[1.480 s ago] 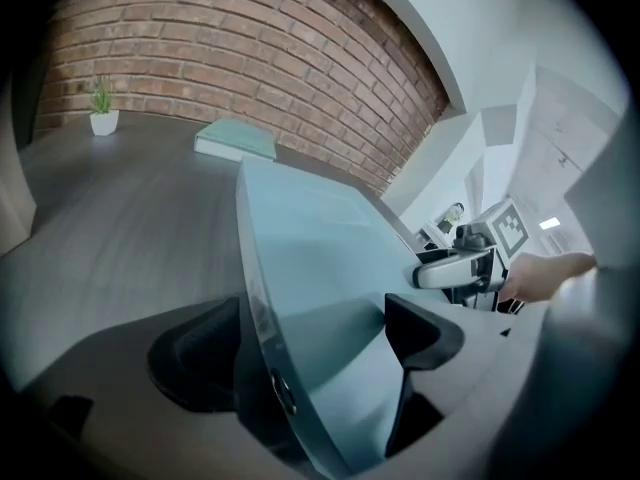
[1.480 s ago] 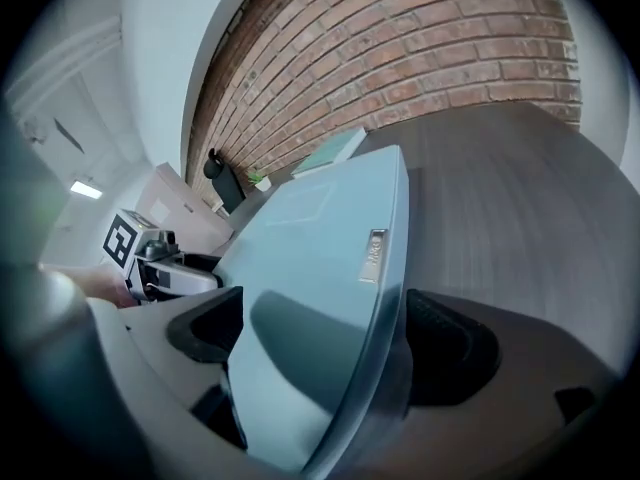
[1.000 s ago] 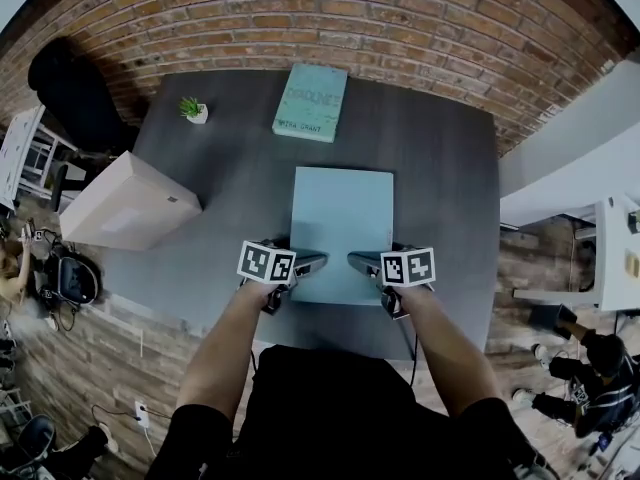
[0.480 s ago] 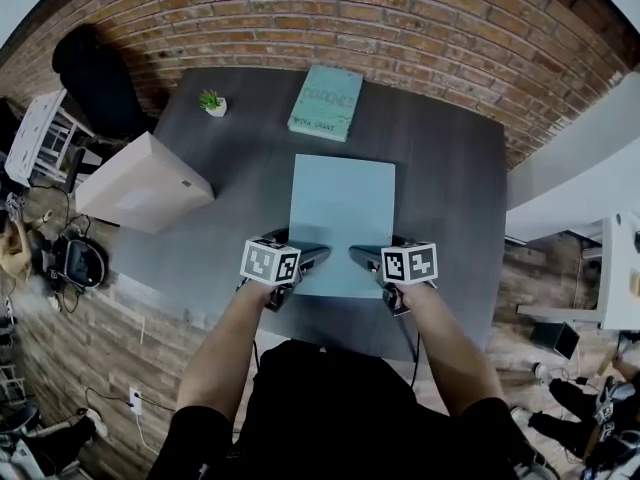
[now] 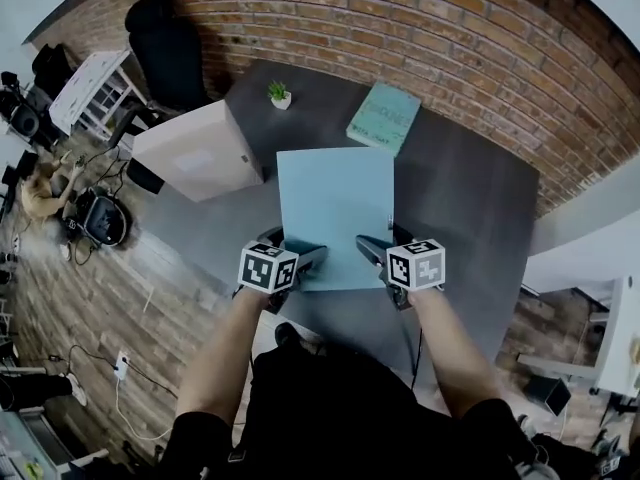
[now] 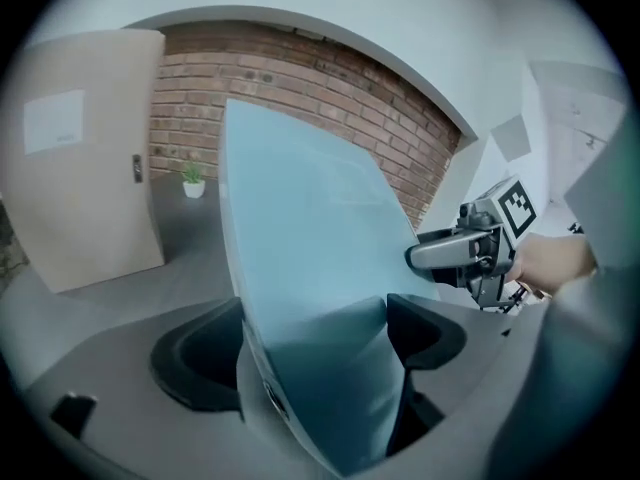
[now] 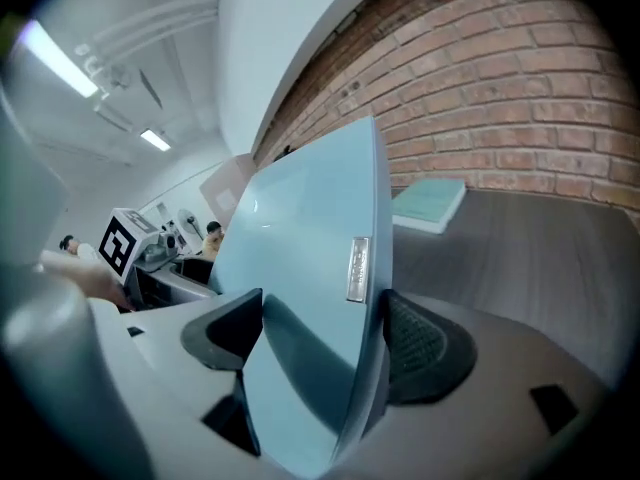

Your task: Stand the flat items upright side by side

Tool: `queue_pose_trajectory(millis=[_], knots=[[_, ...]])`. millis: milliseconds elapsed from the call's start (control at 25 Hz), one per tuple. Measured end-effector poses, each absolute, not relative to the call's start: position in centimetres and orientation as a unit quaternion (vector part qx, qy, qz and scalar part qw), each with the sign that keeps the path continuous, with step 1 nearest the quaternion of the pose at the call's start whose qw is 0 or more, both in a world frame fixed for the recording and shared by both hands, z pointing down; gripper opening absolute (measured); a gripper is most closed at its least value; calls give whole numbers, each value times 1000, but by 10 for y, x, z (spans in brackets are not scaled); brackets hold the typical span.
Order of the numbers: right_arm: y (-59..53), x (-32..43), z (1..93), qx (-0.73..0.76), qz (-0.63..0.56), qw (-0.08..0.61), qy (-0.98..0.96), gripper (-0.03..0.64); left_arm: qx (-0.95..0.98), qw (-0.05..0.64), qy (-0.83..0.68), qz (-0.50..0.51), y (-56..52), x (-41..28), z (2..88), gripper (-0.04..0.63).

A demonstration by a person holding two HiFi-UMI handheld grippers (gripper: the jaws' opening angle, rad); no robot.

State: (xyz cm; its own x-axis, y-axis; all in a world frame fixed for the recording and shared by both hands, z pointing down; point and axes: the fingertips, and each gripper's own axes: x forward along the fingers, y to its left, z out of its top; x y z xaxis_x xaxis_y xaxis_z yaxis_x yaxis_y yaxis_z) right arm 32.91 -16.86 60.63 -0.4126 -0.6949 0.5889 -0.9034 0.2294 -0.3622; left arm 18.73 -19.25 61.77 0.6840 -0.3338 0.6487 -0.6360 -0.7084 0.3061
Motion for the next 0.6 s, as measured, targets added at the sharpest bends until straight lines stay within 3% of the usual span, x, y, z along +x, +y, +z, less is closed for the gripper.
queue_pose_trajectory(millis=[600], knots=[[-187,214,537,472,197,184,-839,353,900,154,-340,224,-211,68,565,466]])
